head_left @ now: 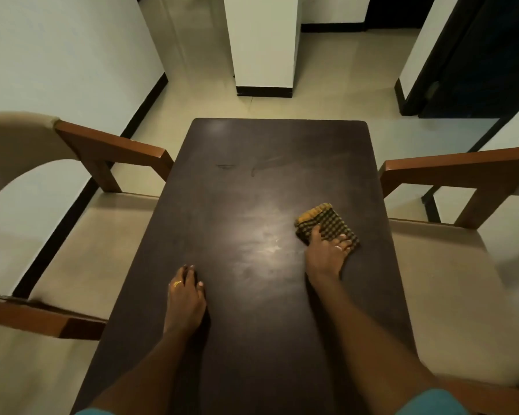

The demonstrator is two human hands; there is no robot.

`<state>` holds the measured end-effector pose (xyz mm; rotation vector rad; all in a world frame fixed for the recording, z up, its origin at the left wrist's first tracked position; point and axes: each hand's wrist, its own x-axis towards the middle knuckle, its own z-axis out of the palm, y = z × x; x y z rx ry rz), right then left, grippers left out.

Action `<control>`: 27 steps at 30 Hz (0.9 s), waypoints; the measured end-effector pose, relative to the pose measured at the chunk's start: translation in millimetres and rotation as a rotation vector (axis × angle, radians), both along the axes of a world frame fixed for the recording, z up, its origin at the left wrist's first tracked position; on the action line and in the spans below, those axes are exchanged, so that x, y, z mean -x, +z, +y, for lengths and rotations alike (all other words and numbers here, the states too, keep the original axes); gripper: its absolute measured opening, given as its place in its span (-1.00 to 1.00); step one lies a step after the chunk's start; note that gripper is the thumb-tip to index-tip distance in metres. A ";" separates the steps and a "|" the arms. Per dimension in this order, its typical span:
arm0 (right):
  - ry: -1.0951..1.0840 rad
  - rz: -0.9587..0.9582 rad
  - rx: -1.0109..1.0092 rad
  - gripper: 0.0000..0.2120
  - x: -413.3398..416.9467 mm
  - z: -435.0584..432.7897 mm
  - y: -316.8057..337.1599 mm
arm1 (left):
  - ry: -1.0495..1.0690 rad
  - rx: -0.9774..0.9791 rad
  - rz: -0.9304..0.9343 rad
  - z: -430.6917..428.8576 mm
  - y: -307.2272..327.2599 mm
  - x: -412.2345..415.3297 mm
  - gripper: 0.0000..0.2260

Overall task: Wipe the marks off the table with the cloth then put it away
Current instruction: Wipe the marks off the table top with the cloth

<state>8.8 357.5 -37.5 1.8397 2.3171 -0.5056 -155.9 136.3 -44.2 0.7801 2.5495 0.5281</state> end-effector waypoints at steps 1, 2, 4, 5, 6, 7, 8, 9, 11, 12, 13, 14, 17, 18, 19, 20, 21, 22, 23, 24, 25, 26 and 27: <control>0.022 0.014 0.012 -0.53 18.0 -15.4 1.0 | 0.006 0.014 0.008 -8.1 -0.4 7.1 -0.56; 0.068 0.010 0.029 -0.53 36.2 -34.1 1.6 | 0.009 0.025 0.010 -15.3 -0.5 14.0 -0.56; 0.211 0.017 0.014 -0.52 71.5 -77.1 -3.2 | 0.013 0.041 0.008 -27.7 -0.7 26.2 -0.56; 0.272 0.032 0.045 -0.46 85.2 -99.5 -0.7 | 0.016 0.046 0.010 -33.4 -0.4 31.8 -0.57; 0.325 0.032 0.069 -0.40 95.3 -123.8 4.2 | 0.022 0.051 0.017 -38.4 0.2 37.5 -0.57; 0.385 0.057 0.107 -0.38 104.3 -145.4 8.8 | 0.030 0.055 0.028 -42.4 0.5 43.7 -0.57; 0.480 0.075 0.138 -0.42 109.9 -162.8 8.5 | 0.041 0.059 0.040 -44.8 0.9 48.8 -0.57; 0.604 0.075 0.136 -0.49 110.9 -177.8 7.0 | 0.051 0.064 0.050 -47.5 0.4 53.1 -0.58; 0.601 0.150 0.090 -0.53 106.7 -187.6 3.9 | 0.057 0.070 0.058 -52.3 -1.0 58.6 -0.57; 0.550 0.149 0.062 -0.53 101.5 -184.6 4.3 | 0.052 0.075 0.058 -54.5 -2.2 60.5 -0.57; 0.521 0.115 0.033 -0.54 95.0 -177.6 0.3 | 0.046 0.082 0.060 -55.9 -3.3 61.8 -0.57; 0.485 0.111 0.021 -0.56 87.3 -168.2 -2.8 | 0.043 0.087 0.059 -57.9 -4.2 62.9 -0.56; 0.323 0.091 0.000 -0.59 54.0 -126.2 -5.5 | 0.052 0.088 0.053 -62.0 -6.8 64.2 -0.56; 0.249 0.061 -0.021 -0.57 38.8 -113.1 -3.9 | 0.045 0.100 0.066 -63.0 -7.9 63.9 -0.56; 0.194 0.023 -0.044 -0.57 21.9 -102.2 -2.4 | 0.028 0.118 0.084 -64.8 -9.6 63.2 -0.55; 0.135 -0.017 -0.062 -0.58 4.8 -92.4 -1.5 | 0.008 0.135 0.102 -66.5 -11.3 62.2 -0.54; 0.067 -0.043 -0.067 -0.61 -13.3 -83.0 -2.7 | -0.008 0.148 0.115 -68.2 -12.9 61.8 -0.54; -0.025 -0.057 -0.056 -0.63 -34.0 -73.8 -2.2 | -0.019 0.157 0.118 -69.7 -13.5 61.6 -0.54; -0.110 -0.066 -0.072 -0.65 -53.3 -65.9 -4.4 | -0.024 0.162 0.117 -70.7 -14.0 62.1 -0.54; -0.183 -0.077 -0.085 -0.66 -69.3 -61.5 -5.0 | -0.027 0.165 0.113 -72.9 -13.9 63.5 -0.54; -0.230 -0.089 -0.091 -0.65 -79.4 -60.3 -5.1 | -0.032 0.167 0.110 -75.1 -14.1 65.3 -0.55; -0.258 -0.100 -0.072 -0.63 -82.1 -62.0 -5.0 | -0.036 0.167 0.108 -78.0 -14.0 67.7 -0.55; -0.289 -0.086 -0.053 -0.61 -79.8 -64.4 -4.3 | -0.035 0.164 0.103 -81.4 -14.3 70.7 -0.56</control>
